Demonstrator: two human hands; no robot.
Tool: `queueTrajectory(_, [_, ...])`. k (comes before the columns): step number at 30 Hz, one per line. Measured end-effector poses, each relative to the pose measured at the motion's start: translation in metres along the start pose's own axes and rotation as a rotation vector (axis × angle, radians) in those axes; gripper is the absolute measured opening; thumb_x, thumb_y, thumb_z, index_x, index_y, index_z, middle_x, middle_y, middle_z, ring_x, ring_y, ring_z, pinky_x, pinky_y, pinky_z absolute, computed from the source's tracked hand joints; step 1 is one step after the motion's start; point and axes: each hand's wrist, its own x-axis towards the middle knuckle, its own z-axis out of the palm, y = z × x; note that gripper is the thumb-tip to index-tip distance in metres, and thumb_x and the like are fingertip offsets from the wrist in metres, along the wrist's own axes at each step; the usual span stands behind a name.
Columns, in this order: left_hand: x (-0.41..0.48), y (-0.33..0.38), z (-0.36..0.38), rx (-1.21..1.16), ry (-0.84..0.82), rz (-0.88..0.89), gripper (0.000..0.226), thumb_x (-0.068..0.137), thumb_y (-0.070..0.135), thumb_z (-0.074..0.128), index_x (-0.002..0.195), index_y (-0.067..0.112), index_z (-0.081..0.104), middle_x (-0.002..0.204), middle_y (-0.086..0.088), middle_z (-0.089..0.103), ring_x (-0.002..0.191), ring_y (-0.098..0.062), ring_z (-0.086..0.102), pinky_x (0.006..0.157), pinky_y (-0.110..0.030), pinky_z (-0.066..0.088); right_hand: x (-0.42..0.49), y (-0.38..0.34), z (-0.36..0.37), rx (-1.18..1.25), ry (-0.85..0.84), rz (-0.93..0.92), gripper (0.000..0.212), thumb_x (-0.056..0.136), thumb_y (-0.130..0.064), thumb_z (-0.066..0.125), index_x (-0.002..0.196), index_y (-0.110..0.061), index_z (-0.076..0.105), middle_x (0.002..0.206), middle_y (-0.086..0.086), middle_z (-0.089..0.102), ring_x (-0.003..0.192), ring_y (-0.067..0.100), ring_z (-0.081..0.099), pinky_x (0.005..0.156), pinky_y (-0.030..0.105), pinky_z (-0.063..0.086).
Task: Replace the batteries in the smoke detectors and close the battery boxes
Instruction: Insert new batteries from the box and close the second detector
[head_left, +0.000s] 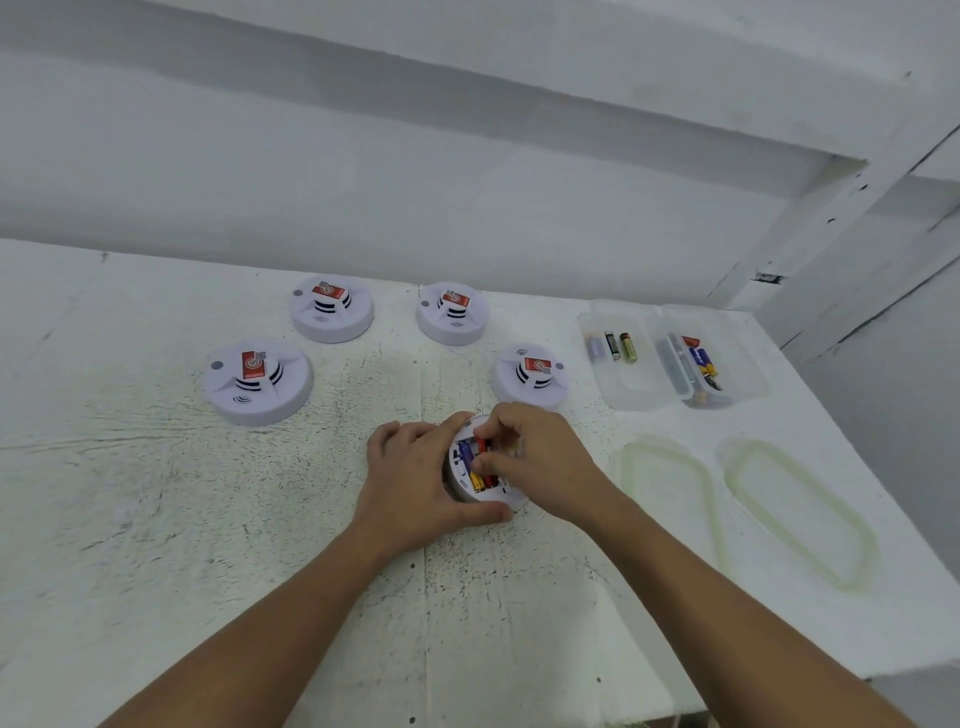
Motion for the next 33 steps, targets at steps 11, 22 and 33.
queueTrajectory(11, [-0.003,0.0,0.003,0.006,0.014,-0.004,0.111,0.048,0.095,0.045,0.141,0.036,0.034,0.125,0.019,0.053,0.12,-0.001,0.038,0.112,-0.036,0.007,-0.001,0.01,0.017,-0.037,0.072,0.051,0.006,0.089,-0.02,0.062,0.094,-0.021,0.062,0.115,-0.003,0.034,0.115,0.012,0.039,0.088,0.018,0.046])
queueTrajectory(22, [-0.002,0.003,-0.001,-0.011,0.018,-0.011,0.11,0.048,0.091,0.051,0.141,0.034,0.035,0.123,0.02,0.052,0.116,0.002,0.035,0.111,-0.032,0.004,-0.001,0.009,0.025,0.251,0.21,0.217,0.046,0.082,-0.019,0.07,0.119,-0.032,0.046,0.114,-0.009,0.042,0.104,0.007,0.048,0.077,0.015,0.047])
queueTrajectory(33, [-0.002,0.006,-0.004,-0.031,0.006,-0.014,0.112,0.047,0.089,0.052,0.142,0.032,0.035,0.116,0.023,0.047,0.109,0.008,0.026,0.112,-0.032,0.001,0.01,0.007,0.027,0.39,0.258,0.338,0.04,0.077,-0.014,0.074,0.109,-0.029,0.054,0.108,-0.008,0.042,0.1,0.01,0.053,0.077,0.023,0.053])
